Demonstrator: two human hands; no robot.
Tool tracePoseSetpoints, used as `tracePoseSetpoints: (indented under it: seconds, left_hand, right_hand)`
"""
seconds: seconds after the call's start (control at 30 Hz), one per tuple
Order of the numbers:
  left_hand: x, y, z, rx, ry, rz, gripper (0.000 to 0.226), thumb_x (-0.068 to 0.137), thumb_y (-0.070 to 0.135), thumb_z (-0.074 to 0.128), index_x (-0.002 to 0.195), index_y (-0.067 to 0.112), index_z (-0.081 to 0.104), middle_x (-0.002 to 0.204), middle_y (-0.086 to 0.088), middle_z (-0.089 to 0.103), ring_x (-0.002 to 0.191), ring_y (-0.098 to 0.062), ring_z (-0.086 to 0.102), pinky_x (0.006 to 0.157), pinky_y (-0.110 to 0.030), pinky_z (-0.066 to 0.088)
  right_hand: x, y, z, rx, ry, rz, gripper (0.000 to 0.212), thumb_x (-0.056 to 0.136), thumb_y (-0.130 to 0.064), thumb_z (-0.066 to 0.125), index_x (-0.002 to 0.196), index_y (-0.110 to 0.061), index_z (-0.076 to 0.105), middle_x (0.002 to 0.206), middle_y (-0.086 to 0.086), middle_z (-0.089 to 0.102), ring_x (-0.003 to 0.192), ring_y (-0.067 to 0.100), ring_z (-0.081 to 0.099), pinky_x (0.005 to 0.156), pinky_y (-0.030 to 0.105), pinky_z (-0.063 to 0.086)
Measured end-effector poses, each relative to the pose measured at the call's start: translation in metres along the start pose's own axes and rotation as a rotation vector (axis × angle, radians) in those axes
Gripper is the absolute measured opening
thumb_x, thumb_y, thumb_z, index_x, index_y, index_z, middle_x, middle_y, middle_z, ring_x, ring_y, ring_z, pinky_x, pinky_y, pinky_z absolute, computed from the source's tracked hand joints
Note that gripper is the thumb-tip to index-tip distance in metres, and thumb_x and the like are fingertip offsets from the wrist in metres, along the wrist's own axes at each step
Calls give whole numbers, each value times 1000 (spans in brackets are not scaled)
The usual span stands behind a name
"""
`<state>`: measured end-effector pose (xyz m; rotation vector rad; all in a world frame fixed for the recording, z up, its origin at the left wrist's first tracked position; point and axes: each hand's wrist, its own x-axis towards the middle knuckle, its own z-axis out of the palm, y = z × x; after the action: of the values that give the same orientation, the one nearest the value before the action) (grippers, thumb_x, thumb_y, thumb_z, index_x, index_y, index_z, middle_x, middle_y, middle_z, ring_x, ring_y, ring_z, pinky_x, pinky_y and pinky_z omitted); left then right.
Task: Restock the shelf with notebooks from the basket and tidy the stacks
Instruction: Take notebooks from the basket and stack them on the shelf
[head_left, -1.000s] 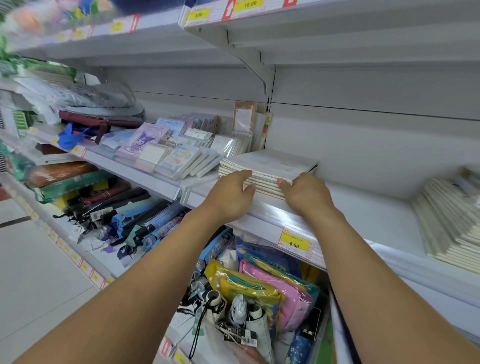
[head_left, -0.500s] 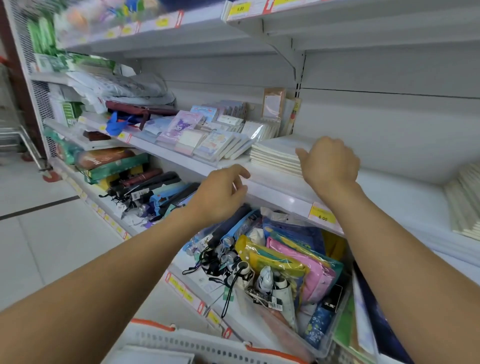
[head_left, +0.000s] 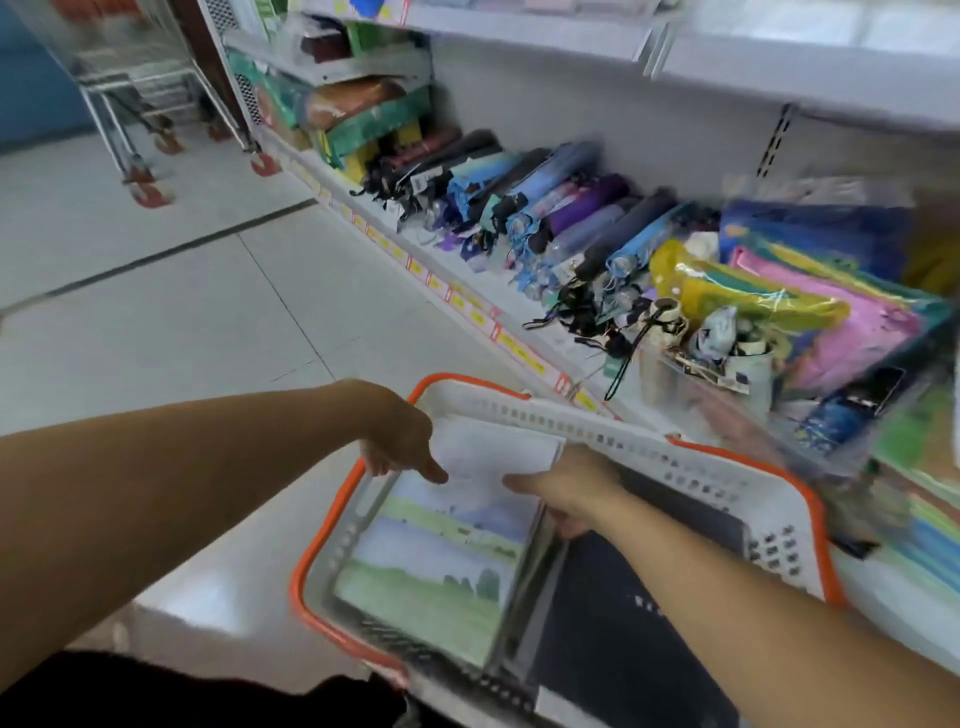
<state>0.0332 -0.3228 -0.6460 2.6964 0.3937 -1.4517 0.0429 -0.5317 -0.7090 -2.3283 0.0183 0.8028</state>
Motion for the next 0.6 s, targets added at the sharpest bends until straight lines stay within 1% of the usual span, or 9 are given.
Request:
tracePoseSetpoints:
  seconds: [0.07,0.1,0.17,0.2,0.27,0.33,0.4,0.5,0.6]
  left_hand:
    - [1,-11,30,64,73,13,60,91,63,48,77,5,53,69,-6,50,71,-23,50,73,-30,42]
    - [2,-17,48,49,99,19,60,91,64,48,82,5,57,75,-8,55,77,-24,52,74,-30,41]
    - [12,-24,83,-73,108,30,62,87,64,53,100,5,66,100,-11,65,94,-25,59,82,-31,44]
    - [15,-24,99,-119,106,14,62,84,65,58,108,9,67,110,-9,66,101,-24,61,87,-31,45]
    - [21,-22,120,-232,175,-35,65,70,65,73,109,13,69,111,-5,68,101,-22,62,90,-32,50]
    - [20,-19,124,-463,262,-98,73,56,56,86,110,11,68,109,-5,67,99,-22,63,88,-34,53]
    - [14,-15,120,-671,290,-138,77,55,45,92,115,5,63,114,-6,64,102,-24,60,88,-34,52]
    - [11,4,111,-896,214,-59,75,57,42,91,119,11,61,121,-4,61,107,-23,58,88,-35,49]
    - [15,24,107,-978,264,-32,69,64,39,86,116,8,53,123,-5,56,109,-26,58,95,-43,52]
  right_hand:
    - [2,10,11,-18,85,-30,54,63,-50,88,101,-19,66,94,3,70,88,27,72,63,32,58]
    - [4,13,15,-48,107,-40,52,63,-47,88,101,-18,67,95,2,69,93,27,71,68,32,57]
    - [5,18,22,-41,135,-51,48,66,-41,88,101,-16,66,102,5,69,98,28,69,71,33,56]
    - [5,20,24,-33,153,-43,44,68,-38,87,99,-15,65,105,8,69,98,29,68,69,33,54]
    - [4,22,28,-6,182,-16,37,72,-34,86,93,-12,64,104,11,70,96,30,69,64,30,48]
    - [3,25,29,25,180,0,30,75,-29,84,82,-12,60,95,11,68,91,29,70,60,28,47]
    - [2,29,28,161,132,13,28,77,-22,82,73,-11,56,89,9,66,81,27,69,55,28,52]
    - [-7,31,23,531,8,106,27,79,-11,83,90,-2,60,100,17,66,82,29,70,57,33,60]
    - [-20,33,20,659,-126,145,30,84,-9,78,105,-1,60,101,19,68,85,28,71,59,32,61]
